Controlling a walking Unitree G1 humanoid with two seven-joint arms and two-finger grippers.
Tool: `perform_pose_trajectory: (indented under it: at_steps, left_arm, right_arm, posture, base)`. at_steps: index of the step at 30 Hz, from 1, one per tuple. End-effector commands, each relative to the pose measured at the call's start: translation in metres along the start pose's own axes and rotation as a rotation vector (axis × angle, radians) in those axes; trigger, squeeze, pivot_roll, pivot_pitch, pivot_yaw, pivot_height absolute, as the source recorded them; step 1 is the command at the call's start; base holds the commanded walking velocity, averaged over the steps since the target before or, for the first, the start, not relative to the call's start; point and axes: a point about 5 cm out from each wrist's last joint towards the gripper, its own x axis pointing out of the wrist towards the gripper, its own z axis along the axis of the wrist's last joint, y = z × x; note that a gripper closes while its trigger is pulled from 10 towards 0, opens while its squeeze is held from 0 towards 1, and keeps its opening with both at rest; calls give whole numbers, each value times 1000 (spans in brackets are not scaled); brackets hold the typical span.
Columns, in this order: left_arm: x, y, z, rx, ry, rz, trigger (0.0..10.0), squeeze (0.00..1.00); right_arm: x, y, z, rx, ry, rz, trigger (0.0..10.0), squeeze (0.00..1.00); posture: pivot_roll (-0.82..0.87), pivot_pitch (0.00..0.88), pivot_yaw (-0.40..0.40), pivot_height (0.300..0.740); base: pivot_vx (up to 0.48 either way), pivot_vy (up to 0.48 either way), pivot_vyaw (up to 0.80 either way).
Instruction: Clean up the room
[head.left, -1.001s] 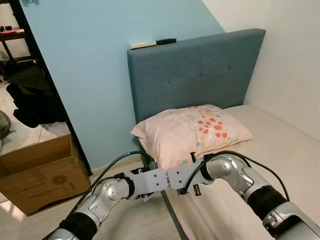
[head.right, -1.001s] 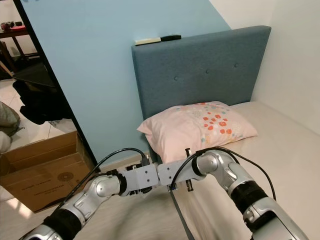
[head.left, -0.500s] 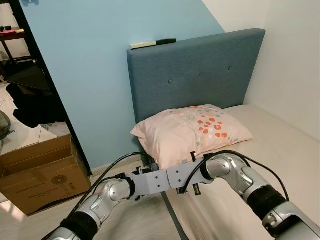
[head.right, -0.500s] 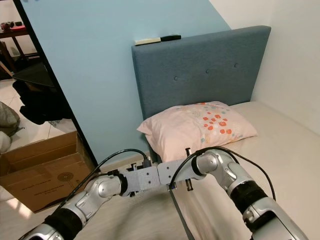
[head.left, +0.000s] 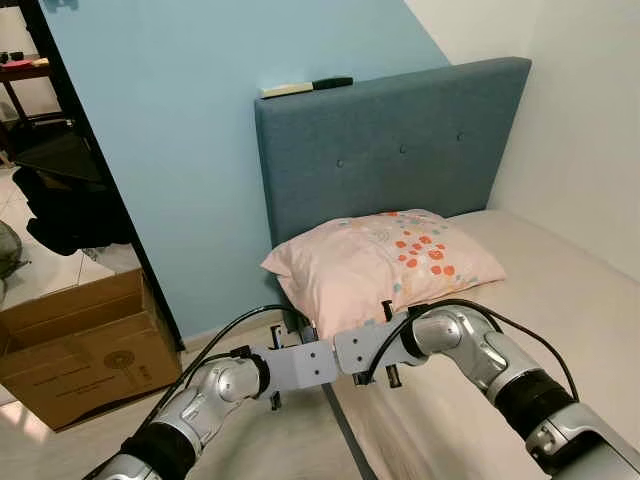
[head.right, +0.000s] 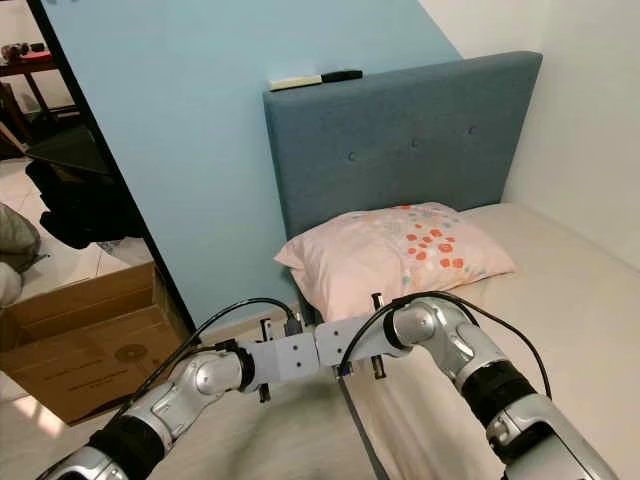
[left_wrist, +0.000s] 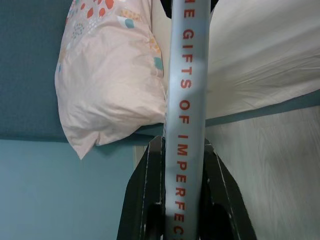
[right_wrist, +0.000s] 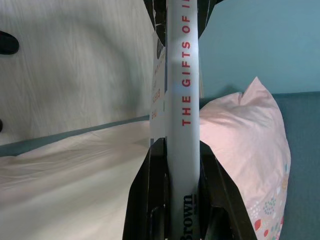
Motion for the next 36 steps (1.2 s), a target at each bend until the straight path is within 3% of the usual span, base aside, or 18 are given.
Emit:
perform_pose_trajectory:
  at_steps: [1, 3, 4, 5, 12, 13, 19, 21, 24, 25, 26, 27, 28, 29, 30, 31, 32, 36]
  left_arm:
    - [-6, 0, -16, -19, 71, 7, 0, 4]
    - [-5, 0, -14, -18, 60, 10, 0, 4]
    - [-5, 0, -14, -19, 57, 11, 0, 4]
    - [-5, 0, -13, -22, 52, 14, 0, 8]
    - [-4, 3, -10, -29, 41, 27, 0, 4]
    - [-5, 3, -10, -30, 40, 29, 0, 8]
    - [-6, 4, -13, -84, 42, 63, 0, 4]
    - [-9, 18, -16, -313, 29, 236, 0, 0]
    - [-9, 18, -16, -313, 29, 236, 0, 0]
    - [-11, 25, -18, -433, 23, 324, 0, 0]
    - [-11, 25, -18, -433, 23, 324, 0, 0]
    - [-15, 34, -21, -598, 3, 438, 3059, 0]
    - [-15, 34, -21, -598, 3, 438, 3059, 0]
    - [-20, 44, -23, -787, -35, 545, 4275, 0]
    - [-25, 49, -25, -917, -75, 606, 10000, 0]
    - [-25, 49, -25, -917, -75, 606, 10000, 0]
    - [-30, 51, -25, -1064, -135, 657, 10000, 0]
    - [-32, 50, -21, -1217, -211, 668, 10000, 0]
  right_arm:
    - [-5, -14, 19, -44, -96, -68, 10000, 0]
    - [-6, -14, 19, -33, -99, -70, 10000, 102]
    - [-6, -14, 19, -29, -101, -71, 10000, 471]
    - [-6, -15, 19, -24, -103, -74, 10000, 1000]
    - [-7, -24, 19, -38, -93, -158, 10000, 1000]
    - [-8, -30, 19, -43, -90, -211, 10000, 12]
    - [-23, -70, 19, 36, -100, -582, 10000, 0]
    - [-47, -98, 11, 249, -142, -906, 10000, 0]
    - [-47, -98, 11, 249, -142, -906, 10000, 0]
    - [-56, -104, 5, 346, -155, -1005, 10000, 0]
    - [-56, -104, 5, 346, -155, -1005, 10000, 0]
    - [-61, -104, -3, 460, -168, -1073, 10000, 0]
    - [-61, -104, -3, 460, -168, -1073, 10000, 0]
    - [-60, -96, -17, 637, -169, -1137, 10000, 0]
    - [-58, -85, -30, 809, -163, -1192, 10000, 0]
    - [-58, -85, -30, 809, -163, -1192, 10000, 0]
    - [-53, -65, -51, 1057, -136, -1282, 10000, 0]
    - [-47, -45, -63, 1243, -117, -1336, 10000, 0]
  posture:
    - [50, 0, 51, 740]
    - [49, 0, 51, 740]
    - [49, 0, 50, 740]
    - [50, 0, 50, 740]
    - [49, 0, 50, 740]
    - [49, 0, 51, 740]
    - [54, 0, 58, 740]
    - [56, 0, 64, 740]
    - [56, 0, 64, 740]
    - [59, 0, 63, 740]
    - [59, 0, 63, 740]
    - [68, 0, 55, 740]
    - [68, 0, 55, 740]
    - [77, 0, 47, 740]
    - [90, 0, 38, 740]
    - [90, 0, 38, 740]
    - [92, 0, 40, 740]
    - [87, 0, 45, 740]
  base:
    - [0, 0, 0]
    - [0, 0, 0]
    - [0, 0, 0]
    - [0, 0, 0]
    - [0, 0, 0]
    - [0, 0, 0]
    - [0, 0, 0]
    - [0, 0, 0]
    - [0, 0, 0]
    - [0, 0, 0]
    - [0, 0, 0]
    - [0, 0, 0]
    - [0, 0, 0]
    - [0, 0, 0]
    - [0, 0, 0]
    - [0, 0, 0]
    - [0, 0, 0]
    - [0, 0, 0]
